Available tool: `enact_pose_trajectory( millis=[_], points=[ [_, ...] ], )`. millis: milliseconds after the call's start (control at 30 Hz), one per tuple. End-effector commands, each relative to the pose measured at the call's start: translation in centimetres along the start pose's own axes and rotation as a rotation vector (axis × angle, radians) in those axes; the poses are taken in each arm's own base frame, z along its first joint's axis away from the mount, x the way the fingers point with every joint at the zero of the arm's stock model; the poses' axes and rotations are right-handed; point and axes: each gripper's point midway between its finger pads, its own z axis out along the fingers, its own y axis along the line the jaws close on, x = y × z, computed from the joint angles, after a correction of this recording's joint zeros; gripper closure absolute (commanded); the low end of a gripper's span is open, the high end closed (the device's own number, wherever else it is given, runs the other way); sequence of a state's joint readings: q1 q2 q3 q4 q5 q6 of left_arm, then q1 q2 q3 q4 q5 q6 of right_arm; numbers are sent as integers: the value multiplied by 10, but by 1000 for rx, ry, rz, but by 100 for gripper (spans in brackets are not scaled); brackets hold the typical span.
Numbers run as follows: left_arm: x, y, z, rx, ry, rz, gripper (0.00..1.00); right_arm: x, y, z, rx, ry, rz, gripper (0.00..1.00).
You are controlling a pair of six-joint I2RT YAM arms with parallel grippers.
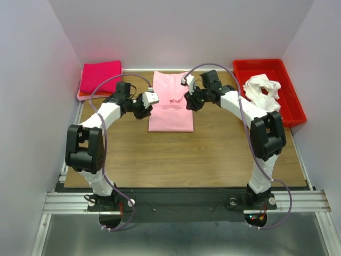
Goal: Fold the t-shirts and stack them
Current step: Fold the tshirt
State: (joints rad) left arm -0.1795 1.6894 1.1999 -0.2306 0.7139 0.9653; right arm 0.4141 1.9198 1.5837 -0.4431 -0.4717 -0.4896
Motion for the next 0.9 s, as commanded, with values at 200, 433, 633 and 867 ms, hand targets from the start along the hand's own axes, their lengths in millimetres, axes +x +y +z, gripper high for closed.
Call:
enact_pose_trajectory(
  millis=[200, 433, 633, 867],
  points=[
    [23, -46, 37, 107, 67, -188, 54, 50, 42, 42, -161, 93, 256, 63],
    [54, -58, 59, 124, 172, -283, 56, 84, 40, 64, -148, 176, 318, 64],
    [75, -90, 59, 207, 271, -292, 63, 107, 47, 62, -137, 231, 339, 66],
    [81, -162, 29, 357, 305, -296, 68, 115, 98, 28, -208, 258, 328, 66]
  ],
)
